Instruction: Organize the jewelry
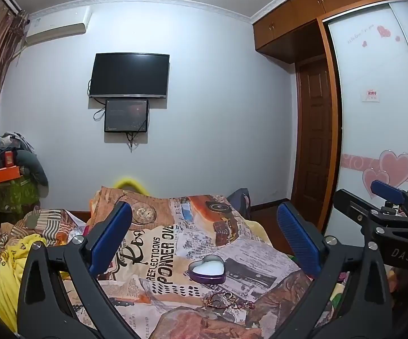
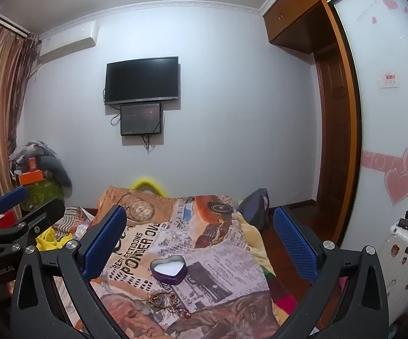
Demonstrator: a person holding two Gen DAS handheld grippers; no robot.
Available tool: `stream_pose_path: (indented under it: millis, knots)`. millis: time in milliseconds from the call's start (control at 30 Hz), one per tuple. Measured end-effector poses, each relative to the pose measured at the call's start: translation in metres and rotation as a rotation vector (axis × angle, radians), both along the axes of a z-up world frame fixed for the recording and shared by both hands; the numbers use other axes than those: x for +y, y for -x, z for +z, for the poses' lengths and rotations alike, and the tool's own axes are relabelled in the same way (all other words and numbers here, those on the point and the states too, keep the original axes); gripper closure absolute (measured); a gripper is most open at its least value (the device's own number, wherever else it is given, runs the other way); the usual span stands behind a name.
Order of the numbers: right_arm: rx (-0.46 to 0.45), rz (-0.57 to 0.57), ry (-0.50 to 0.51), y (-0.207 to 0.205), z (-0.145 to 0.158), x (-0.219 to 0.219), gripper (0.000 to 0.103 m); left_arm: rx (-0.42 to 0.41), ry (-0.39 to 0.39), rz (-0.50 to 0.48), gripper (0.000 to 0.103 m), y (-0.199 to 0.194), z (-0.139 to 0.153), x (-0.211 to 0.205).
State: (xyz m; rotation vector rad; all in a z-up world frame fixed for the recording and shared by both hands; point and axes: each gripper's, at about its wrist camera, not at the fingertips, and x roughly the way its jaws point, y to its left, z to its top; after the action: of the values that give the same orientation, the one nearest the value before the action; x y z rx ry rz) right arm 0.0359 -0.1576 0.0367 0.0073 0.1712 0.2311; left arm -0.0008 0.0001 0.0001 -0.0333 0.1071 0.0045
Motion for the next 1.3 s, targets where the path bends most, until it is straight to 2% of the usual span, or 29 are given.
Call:
stream_pose_path:
  millis: [433,667,1300]
  knots:
    - [0.0,-0.001,0.008,-0.006,0.01,-0.003,0.0,0.02,0.014,-0.007,0.0,-0.004,-0.001,0.002]
    - [0.002,-0.001,0.011,0.001,-0.009,0.009,0.0,0.021,0.023,-0.006,0.0,-0.003,-0.001,0.004]
    - [0.012,0.002,0.016,-0.001,-0.002,0.007,0.0,0.032,0.036,-0.008,0.0,-0.005,-0.005,0.007]
